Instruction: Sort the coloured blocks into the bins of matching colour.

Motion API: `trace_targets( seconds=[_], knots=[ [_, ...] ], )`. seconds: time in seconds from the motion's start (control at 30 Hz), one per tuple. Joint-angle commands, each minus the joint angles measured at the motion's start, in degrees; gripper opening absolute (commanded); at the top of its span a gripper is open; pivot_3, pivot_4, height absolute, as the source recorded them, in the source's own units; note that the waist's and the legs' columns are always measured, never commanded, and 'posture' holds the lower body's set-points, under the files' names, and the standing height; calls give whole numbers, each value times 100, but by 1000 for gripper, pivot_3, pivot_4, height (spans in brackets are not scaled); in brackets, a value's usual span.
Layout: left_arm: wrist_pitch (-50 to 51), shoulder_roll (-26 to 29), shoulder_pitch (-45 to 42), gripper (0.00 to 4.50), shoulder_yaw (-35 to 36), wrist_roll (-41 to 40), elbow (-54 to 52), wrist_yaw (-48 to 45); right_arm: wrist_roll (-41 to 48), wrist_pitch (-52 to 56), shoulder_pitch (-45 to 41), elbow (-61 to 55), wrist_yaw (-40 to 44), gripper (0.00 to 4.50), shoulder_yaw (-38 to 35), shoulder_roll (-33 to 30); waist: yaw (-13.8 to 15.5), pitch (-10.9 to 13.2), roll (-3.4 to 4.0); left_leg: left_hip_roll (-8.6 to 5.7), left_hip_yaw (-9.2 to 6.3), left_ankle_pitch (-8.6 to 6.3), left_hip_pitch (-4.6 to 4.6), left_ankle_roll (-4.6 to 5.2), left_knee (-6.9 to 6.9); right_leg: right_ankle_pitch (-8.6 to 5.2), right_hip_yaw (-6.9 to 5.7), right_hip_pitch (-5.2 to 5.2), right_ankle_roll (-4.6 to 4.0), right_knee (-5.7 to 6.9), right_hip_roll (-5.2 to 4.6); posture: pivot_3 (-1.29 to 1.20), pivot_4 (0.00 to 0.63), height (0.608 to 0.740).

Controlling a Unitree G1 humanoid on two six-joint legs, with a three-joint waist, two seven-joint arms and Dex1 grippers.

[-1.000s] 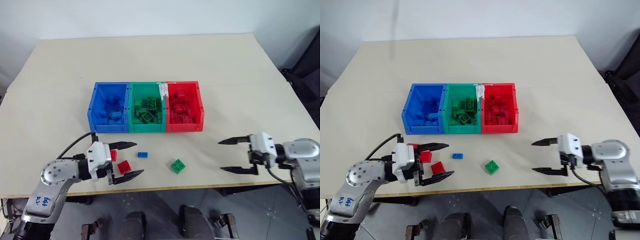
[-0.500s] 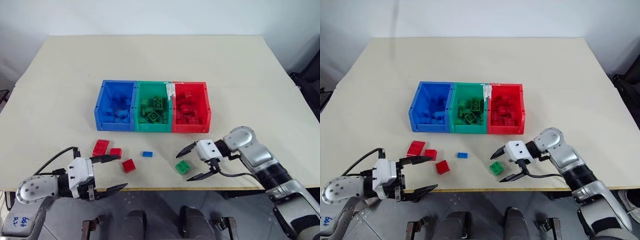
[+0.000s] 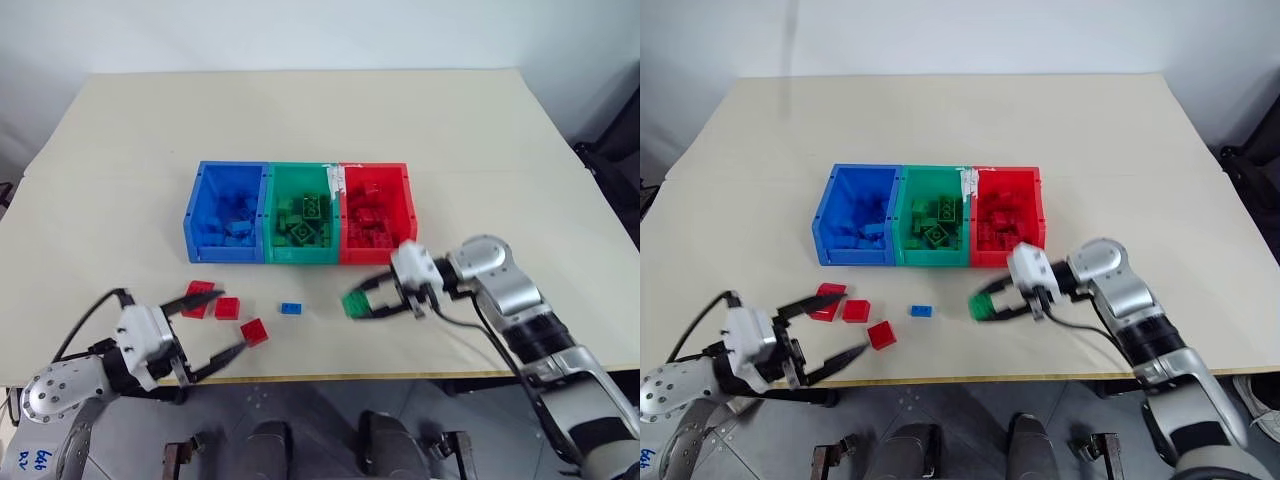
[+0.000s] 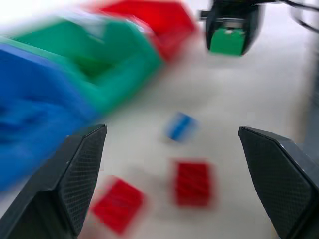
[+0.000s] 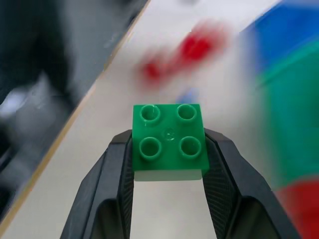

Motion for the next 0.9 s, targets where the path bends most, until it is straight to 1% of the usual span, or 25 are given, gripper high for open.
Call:
trace_targets(
  seconds=[0.03, 0.13, 0.27, 0.33, 0.43, 0.47, 0.5, 0.53, 0.57, 0.7, 0.73, 0.8, 0.83, 0.9],
  knots=[
    [58, -73, 305, 4500, 412, -191, -159, 164, -259, 137, -514, 386, -1014, 1481, -415, 391, -31, 0, 0, -2, 0, -1, 0, 0, -1, 0, 0, 0, 0, 0, -1, 0, 150, 740],
    [66, -81, 634, 4500, 622, -214, -119, 96, -673, 229, -1038, 1048, -1691, 1481, -455, 739, -54, -2, -3, -4, 3, -6, -2, 3, -3, -1, 1, -3, -1, -4, -1, 0, 150, 740],
    [107, -82, 821, 4500, 778, -274, -128, 76, -958, 190, -1392, 1642, -2016, 1481, -484, 1053, -57, -2, -3, -8, 2, -8, -10, 5, -4, -1, 1, -10, -3, -3, -2, 0, 150, 740],
    [149, -68, 870, 4500, 823, -299, -146, 61, -1001, 157, -1505, 1820, -1930, 2237, -487, 1161, -74, -2, -3, -7, 5, -8, -10, 5, -4, -1, 1, -11, -3, -3, -2, 0, 150, 740],
    [206, -20, 880, 4500, 857, -324, -145, 19, -883, 215, -1518, 1722, -1866, 3175, -646, 1237, -80, -2, -3, -5, 6, -8, -10, 5, -8, -2, 1, -15, -3, -1, -2, 0, 150, 740],
    [221, -9, 877, 4500, 872, -335, -137, 8, -861, 182, -1489, 1664, -1819, 3582, -681, 1235, -80, -2, -3, -5, 7, -8, -10, 5, -9, -2, 1, -15, -4, -1, -2, 0, 150, 740],
    [234, 5, 868, 4500, 891, -349, -116, -3, -837, 146, -1426, 1576, -1729, 3894, -699, 1204, -76, -2, -3, -5, 7, -8, -10, 6, -8, -2, 1, -15, -4, -1, -2, 0, 150, 740],
    [268, 36, 847, 4500, 918, -371, -52, -26, -708, 98, -1265, 1371, -1525, 4305, -771, 1124, -69, -2, -3, -5, 7, -8, -10, 6, -8, -2, 1, -15, -4, -1, -2, 0, 150, 740],
    [296, 66, 822, 4500, 946, -383, 19, -50, -527, 90, -1079, 1110, -1265, 4467, -855, 1031, -61, -2, -3, -5, 7, -8, -10, 6, -8, -2, 1, -15, -4, -2, -2, 0, 150, 740],
    [480, 274, 671, 4500, 1111, -424, 479, -153, 91, 71, -108, -75, -487, 4467, -1256, 466, -18, -2, -4, -7, 5, -13, -12, 14, -8, -2, -2, -11, -3, -6, -3, 0, 150, 740],
    [489, 315, 629, 4500, 1150, -431, 592, -192, 340, 37, 155, -325, -174, 4467, -1372, 337, -10, -3, -4, -8, 8, -15, -12, 16, -6, -2, -1, -10, -3, -6, -3, 0, 150, 740],
    [465, 414, 523, 4500, 1225, -415, 866, -299, 227, -264, 838, -642, 281, 4467, -1401, -202, -14, -2, -5, -8, 10, -16, -11, 17, -7, -2, -1, -9, -3, -10, -3, 0, 150, 740],
    [446, 445, 490, 4500, 1253, -400, 962, -344, 107, -432, 1076, -720, 390, 4467, -1387, -392, -4, -2, -4, -8, 10, -16, -10, 17, -7, -2, -1, -9, -3, -10, -3, 0, 150, 740],
    [428, 520, 383, 4500, 1250, -356, 1139, -439, 176, -801, 1592, -705, 630, 4467, -1588, -640, 0, -3, -6, -7, 13, -17, -9, 17, -8, -2, -2, -9, -3, -12, -2, 0, 150, 740]
  ],
)
